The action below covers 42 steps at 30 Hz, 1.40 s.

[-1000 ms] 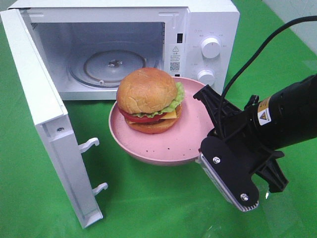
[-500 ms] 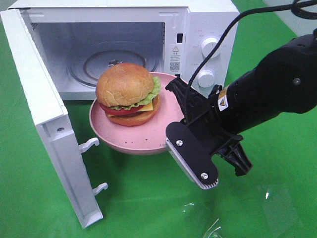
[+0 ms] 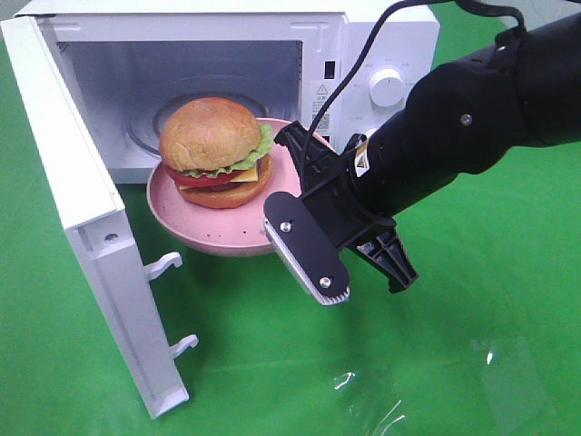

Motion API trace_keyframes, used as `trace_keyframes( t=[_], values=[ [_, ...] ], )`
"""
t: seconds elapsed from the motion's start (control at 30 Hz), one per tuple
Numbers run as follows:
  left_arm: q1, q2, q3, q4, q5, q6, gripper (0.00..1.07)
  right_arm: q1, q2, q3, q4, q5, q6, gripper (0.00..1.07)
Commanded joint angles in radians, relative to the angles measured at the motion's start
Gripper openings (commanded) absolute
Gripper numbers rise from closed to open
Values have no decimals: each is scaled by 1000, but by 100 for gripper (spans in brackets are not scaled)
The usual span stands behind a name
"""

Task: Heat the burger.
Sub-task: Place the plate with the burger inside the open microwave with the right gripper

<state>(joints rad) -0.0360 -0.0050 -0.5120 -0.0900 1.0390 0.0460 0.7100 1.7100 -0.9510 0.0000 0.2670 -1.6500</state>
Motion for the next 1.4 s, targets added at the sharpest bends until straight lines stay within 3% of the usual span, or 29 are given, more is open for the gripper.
trace_keyframes(
  t=[0.03,1.1,1.4],
  values=[
    [4,-19,2,1,-4,-6,100,0,22,-55,0,-18,9,0],
    [4,-19,2,3,-4,-6,100,0,242,-386,0,52,112,0],
    [4,-19,2,4,-4,-6,100,0,313,-483,-70,65,233,0]
  ],
)
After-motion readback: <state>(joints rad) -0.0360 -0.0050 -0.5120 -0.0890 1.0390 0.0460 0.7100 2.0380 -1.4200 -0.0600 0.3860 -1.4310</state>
